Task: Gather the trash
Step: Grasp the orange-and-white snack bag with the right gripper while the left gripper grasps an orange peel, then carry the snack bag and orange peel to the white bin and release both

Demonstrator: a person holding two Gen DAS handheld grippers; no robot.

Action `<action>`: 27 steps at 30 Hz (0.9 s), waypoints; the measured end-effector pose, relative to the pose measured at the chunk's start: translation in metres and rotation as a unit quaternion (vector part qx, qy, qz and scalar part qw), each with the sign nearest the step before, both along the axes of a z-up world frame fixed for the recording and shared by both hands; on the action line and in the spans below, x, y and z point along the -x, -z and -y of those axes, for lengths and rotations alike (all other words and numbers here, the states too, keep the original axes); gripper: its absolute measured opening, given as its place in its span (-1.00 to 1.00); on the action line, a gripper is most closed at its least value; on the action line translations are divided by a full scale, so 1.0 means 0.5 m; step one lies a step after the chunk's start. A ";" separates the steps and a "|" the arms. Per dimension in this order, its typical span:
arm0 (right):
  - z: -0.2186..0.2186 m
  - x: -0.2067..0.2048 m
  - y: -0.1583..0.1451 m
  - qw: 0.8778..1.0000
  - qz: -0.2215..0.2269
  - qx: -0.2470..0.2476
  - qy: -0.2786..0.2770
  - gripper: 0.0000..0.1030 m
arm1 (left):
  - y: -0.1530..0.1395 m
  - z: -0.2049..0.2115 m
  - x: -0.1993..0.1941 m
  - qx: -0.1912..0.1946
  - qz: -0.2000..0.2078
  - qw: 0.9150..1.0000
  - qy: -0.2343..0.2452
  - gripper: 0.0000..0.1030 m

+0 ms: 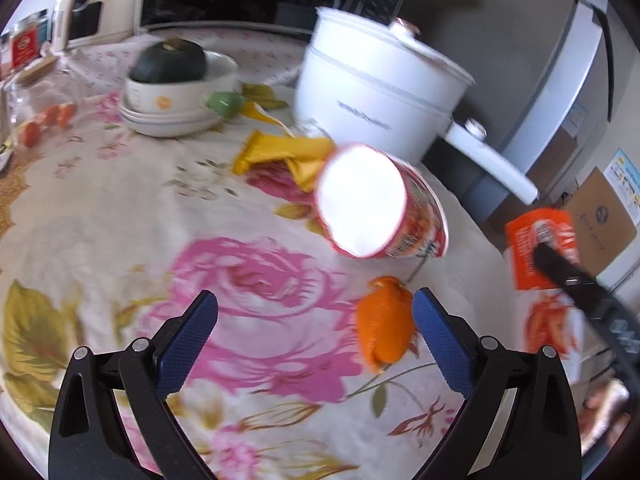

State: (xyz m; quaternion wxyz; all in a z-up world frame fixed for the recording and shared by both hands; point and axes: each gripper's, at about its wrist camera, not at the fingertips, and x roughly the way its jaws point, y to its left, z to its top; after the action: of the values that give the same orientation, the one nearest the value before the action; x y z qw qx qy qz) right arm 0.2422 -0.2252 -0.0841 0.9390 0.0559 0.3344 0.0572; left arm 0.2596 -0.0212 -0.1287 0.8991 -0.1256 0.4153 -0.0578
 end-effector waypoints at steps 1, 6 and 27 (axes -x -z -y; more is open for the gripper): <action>0.014 0.005 -0.001 1.000 0.000 -0.001 0.005 -0.36 | 0.007 0.012 -0.005 -0.002 -0.004 1.000 0.005 0.84; 0.065 0.025 0.008 1.000 -0.015 -0.016 0.022 -0.36 | 0.052 0.087 -0.040 -0.016 -0.025 0.999 0.037 0.84; 0.106 0.093 -0.011 1.000 -0.007 -0.001 0.023 -0.34 | -0.028 0.144 0.019 0.003 0.043 0.995 0.090 -0.53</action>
State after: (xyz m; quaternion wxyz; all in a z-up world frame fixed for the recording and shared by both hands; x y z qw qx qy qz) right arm 0.1955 -0.2784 -0.0786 0.9378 0.0646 0.3393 0.0351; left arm 0.2499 -0.0934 -0.1148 0.9069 -0.0877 0.3856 -0.1455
